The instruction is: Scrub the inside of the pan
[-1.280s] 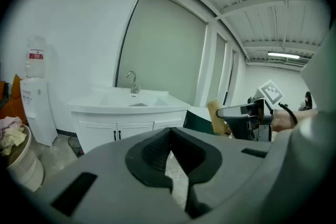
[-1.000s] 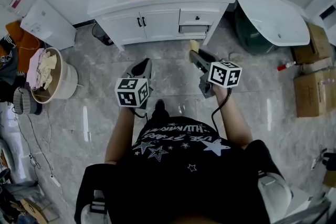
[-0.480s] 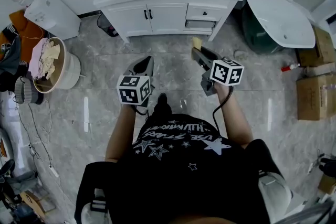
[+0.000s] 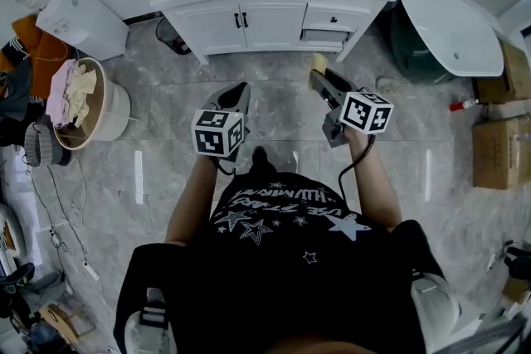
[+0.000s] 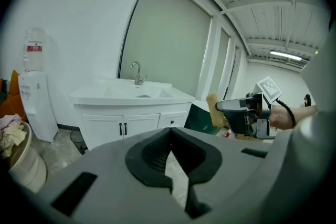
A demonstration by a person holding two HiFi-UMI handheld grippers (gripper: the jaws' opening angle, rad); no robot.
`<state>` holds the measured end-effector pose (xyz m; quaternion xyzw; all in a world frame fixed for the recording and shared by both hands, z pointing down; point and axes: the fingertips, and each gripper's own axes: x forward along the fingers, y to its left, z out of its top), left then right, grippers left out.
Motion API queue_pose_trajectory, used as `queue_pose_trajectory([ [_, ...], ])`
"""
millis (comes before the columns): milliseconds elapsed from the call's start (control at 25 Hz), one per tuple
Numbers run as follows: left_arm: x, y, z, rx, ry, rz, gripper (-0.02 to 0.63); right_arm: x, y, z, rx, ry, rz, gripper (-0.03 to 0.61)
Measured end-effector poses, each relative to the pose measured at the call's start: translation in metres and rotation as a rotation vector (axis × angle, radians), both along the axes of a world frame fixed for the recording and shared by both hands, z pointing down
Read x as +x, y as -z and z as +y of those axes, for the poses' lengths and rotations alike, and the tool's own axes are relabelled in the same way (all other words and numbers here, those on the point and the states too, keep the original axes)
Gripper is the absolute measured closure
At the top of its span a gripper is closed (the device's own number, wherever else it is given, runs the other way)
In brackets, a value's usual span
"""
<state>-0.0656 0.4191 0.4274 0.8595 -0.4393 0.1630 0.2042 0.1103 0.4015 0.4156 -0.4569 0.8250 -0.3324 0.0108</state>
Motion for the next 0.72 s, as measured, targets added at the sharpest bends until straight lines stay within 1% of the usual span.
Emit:
queue_pose_trajectory([
  [240, -0.018, -0.001, -0.048, 0.012, -0.041, 0.023, 0.604, -0.013, -0.002, -0.042, -0.008, -0.037, 0.020, 0.433],
  [400, -0.037, -0.008, -0.070, 0.002, -0.059, 0.027, 0.604, -0.028, -0.007, -0.066, -0.021, -0.059, 0.023, 0.431],
  [600, -0.060, -0.019, -0.095, -0.024, -0.058, 0.031, 0.604, -0.046, -0.019, -0.088, -0.061, -0.041, 0.036, 0.431],
  [720, -0.065, -0.023, -0.111, -0.035, -0.050, 0.037, 0.604, -0.045, -0.027, -0.105, -0.080, -0.034, 0.052, 0.430],
])
